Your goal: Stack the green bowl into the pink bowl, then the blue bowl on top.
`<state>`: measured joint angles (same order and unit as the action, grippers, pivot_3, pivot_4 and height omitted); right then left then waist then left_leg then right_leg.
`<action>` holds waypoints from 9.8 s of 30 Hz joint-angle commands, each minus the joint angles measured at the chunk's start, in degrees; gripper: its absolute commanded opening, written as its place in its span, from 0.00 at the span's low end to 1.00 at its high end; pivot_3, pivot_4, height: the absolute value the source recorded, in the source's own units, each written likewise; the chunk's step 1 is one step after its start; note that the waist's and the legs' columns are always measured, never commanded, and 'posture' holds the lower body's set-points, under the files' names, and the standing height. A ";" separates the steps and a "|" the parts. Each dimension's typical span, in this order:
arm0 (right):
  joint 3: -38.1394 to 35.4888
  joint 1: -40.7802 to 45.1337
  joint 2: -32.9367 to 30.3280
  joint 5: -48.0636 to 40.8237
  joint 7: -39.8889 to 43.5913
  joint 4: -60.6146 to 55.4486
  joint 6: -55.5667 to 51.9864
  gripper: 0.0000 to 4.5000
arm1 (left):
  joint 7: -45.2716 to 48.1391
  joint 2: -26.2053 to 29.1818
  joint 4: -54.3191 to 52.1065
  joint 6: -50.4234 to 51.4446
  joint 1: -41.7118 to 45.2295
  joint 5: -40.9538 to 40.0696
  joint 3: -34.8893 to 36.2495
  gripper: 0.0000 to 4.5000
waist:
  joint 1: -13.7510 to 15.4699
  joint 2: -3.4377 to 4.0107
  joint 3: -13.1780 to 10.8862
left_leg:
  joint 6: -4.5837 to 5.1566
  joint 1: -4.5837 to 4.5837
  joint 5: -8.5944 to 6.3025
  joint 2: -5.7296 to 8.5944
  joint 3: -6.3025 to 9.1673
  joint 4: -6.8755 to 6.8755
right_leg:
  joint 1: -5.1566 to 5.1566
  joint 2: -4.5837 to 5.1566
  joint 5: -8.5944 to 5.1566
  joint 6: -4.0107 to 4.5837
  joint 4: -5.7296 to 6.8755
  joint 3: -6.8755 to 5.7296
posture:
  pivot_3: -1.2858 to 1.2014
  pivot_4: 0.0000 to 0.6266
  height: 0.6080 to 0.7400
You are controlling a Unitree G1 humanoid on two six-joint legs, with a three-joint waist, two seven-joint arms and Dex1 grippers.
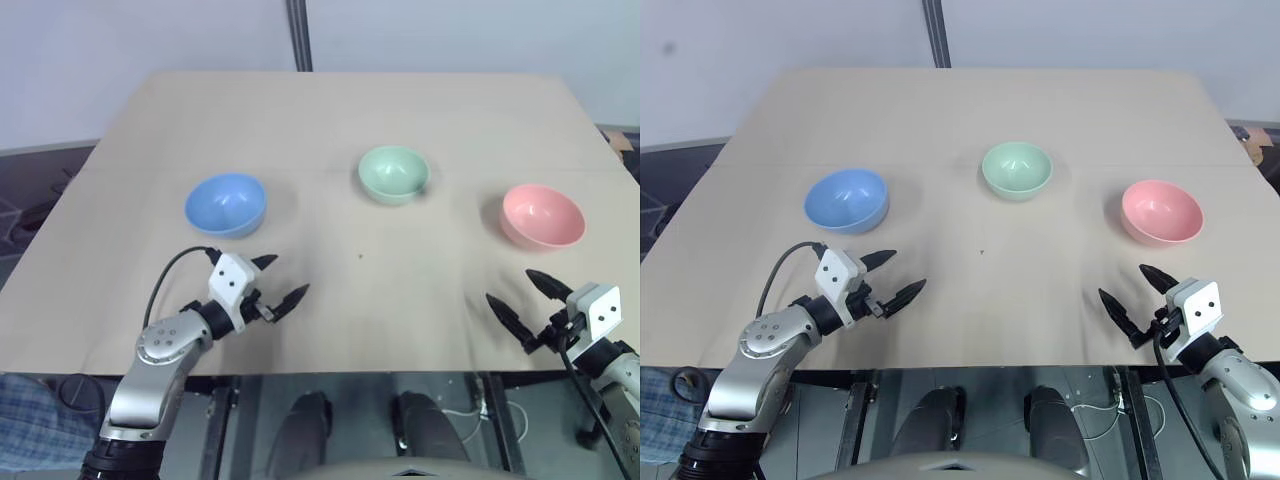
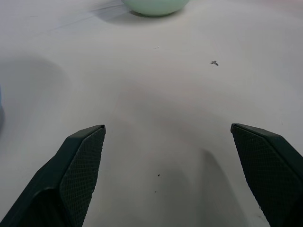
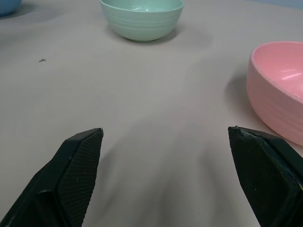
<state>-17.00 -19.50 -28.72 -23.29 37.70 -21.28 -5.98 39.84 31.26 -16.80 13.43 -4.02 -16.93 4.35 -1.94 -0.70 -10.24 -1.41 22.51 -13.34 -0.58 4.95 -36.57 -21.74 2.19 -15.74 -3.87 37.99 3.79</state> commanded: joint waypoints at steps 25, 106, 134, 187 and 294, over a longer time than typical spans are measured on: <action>-0.72 -1.80 -0.07 1.19 0.13 -1.76 2.80 0.99 | 1.78 -0.89 -1.42 -1.72 1.06 -2.95 1.44 1.00 | 0.03 0.00 0.00 | 0.00 -0.01 0.00 0.00 0.00 0.00 | 0.00 0.00 0.00 0.00 0.01 0.00 | 0.52 0.24 1.00; 48.30 50.08 -10.00 22.71 4.34 -16.04 -48.43 0.57 | 15.09 3.52 -4.90 7.68 11.59 -18.05 0.52 1.00 | -0.24 -0.04 -0.11 | 0.00 0.28 0.00 0.01 0.15 -0.17 | -0.18 -0.02 0.01 -0.01 0.00 -0.16 | 0.52 0.24 1.00; 34.33 77.98 1.22 19.59 3.84 34.18 -33.58 1.00 | 3.19 -1.87 -3.37 7.96 14.39 -18.96 5.60 1.00 | -0.55 -0.07 -0.14 | -0.01 0.52 0.01 0.01 0.00 0.10 | -0.64 -0.01 0.05 0.03 0.07 -0.02 | 0.52 0.24 1.00; 35.19 58.69 -14.77 14.17 29.69 -9.05 -30.15 0.01 | 9.08 -0.17 -0.53 5.95 15.56 -17.41 3.27 1.00 | -0.12 -0.08 -0.15 | -0.18 1.38 0.12 0.12 0.13 -0.42 | -1.58 0.05 0.06 0.06 0.87 -0.10 | 0.52 0.24 1.00; -6.65 27.59 -22.27 -16.81 14.00 -11.88 -34.29 1.00 | 31.23 9.25 22.55 -15.19 43.68 5.94 -11.25 0.02 | 0.98 -0.05 -0.06 | -0.17 1.21 0.11 0.03 0.11 -0.75 | -1.25 -0.12 0.07 0.05 0.93 -0.11 | 0.52 0.24 1.00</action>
<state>-22.48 7.81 -50.14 -39.15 51.48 -31.62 -41.71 68.67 40.20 5.78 0.88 37.80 -10.40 -6.66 -0.96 -0.75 -10.30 -1.59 23.72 -13.23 -0.54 5.06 -37.32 -23.00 2.07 -15.68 -3.82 38.92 3.68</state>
